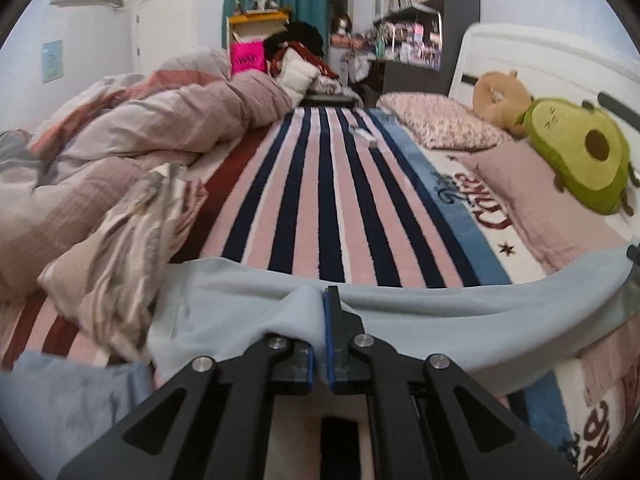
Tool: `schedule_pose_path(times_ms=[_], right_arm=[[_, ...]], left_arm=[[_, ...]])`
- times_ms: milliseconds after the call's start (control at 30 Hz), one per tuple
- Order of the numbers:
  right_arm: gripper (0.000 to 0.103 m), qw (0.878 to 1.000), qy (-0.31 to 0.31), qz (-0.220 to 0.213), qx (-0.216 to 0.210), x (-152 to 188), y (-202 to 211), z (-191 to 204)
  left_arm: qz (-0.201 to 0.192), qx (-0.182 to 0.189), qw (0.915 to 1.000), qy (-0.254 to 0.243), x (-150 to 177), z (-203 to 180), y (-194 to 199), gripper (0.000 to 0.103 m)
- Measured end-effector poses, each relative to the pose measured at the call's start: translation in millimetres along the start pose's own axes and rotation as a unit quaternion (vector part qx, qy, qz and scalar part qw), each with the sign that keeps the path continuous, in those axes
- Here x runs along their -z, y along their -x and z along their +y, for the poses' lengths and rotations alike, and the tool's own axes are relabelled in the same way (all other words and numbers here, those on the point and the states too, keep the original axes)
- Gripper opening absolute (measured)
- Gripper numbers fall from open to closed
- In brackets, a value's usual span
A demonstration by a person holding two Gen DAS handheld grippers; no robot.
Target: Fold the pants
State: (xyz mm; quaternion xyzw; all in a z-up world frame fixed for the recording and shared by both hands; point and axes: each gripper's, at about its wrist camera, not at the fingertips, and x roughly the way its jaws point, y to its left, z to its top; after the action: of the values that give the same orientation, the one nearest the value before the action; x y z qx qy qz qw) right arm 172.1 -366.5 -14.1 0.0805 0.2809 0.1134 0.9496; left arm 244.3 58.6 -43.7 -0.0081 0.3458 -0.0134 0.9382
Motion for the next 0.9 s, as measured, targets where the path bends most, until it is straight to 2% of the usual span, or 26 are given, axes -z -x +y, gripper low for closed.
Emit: schedule_pose_path(times_ms=[167,267,333,367,400,467,500,533,567,600,667,767,800,900], right_arm=[[0.001,0.998,0.030,0.044,0.036,-8.9,-44.3,-8.6],[0.002,0.995,0.038,0.072,0.052,-9.3,-67.0,-15.8],[0.008,0.993,0.037,0.096,0.060,-6.5,-81.7,-21.0],[0.018,0.992,0.035,0.104,0.061,-5.4,-86.5,-23.7],[0.038,0.992,0.032,0.106,0.062,-5.1,-89.8,-26.6],[0.065,0.991,0.034,0.097,0.085,-5.7,-90.0,-31.9],[0.067,0.991,0.036,0.089,0.093,-6.8,-87.3,-32.8],[0.068,0.991,0.037,0.082,0.097,-9.0,-83.7,-33.4],[0.071,0.992,0.038,0.075,0.099,-11.1,-78.7,-33.6],[0.076,0.992,0.037,0.067,0.097,-12.6,-73.7,-33.0],[0.080,0.994,0.033,0.058,0.086,-12.0,-67.5,-29.8],[0.080,0.995,0.042,0.061,0.066,-4.1,-61.9,-21.0],[0.080,0.995,0.046,0.061,0.059,0.4,-58.6,-17.8],[0.080,0.996,0.048,0.055,0.042,7.2,-50.4,-11.8]], left_arm=[[0.041,-0.005,0.9986,-0.033,-8.1,-6.9,-56.2,0.005],[0.069,-0.005,0.9966,-0.045,-8.7,-6.0,-85.5,0.010],[0.091,-0.002,0.9946,-0.051,-7.9,-5.6,-101.3,0.012],[0.095,-0.001,0.9942,-0.050,-8.0,-5.4,-104.8,0.012],[0.099,0.002,0.9938,-0.050,-9.3,-4.5,-107.2,0.012],[0.098,0.011,0.9936,-0.056,-13.5,-4.5,-102.4,0.016],[0.086,0.018,0.9946,-0.056,-17.4,-3.5,-95.5,0.026],[0.073,0.030,0.9955,-0.051,-20.7,-2.0,-88.0,0.053],[0.065,0.063,0.9952,-0.037,-24.5,1.0,-79.6,0.070],[0.064,0.096,0.9930,-0.026,-27.2,3.4,-72.3,0.094],[0.060,0.105,0.9920,-0.037,-29.2,1.3,-58.0,0.097],[0.059,0.079,0.9920,-0.079,-24.5,-6.5,-37.4,0.097],[0.067,0.063,0.9915,-0.092,-19.9,-7.9,-31.0,0.097],[0.090,0.059,0.9853,-0.133,-7.8,-13.8,-24.2,0.097]])
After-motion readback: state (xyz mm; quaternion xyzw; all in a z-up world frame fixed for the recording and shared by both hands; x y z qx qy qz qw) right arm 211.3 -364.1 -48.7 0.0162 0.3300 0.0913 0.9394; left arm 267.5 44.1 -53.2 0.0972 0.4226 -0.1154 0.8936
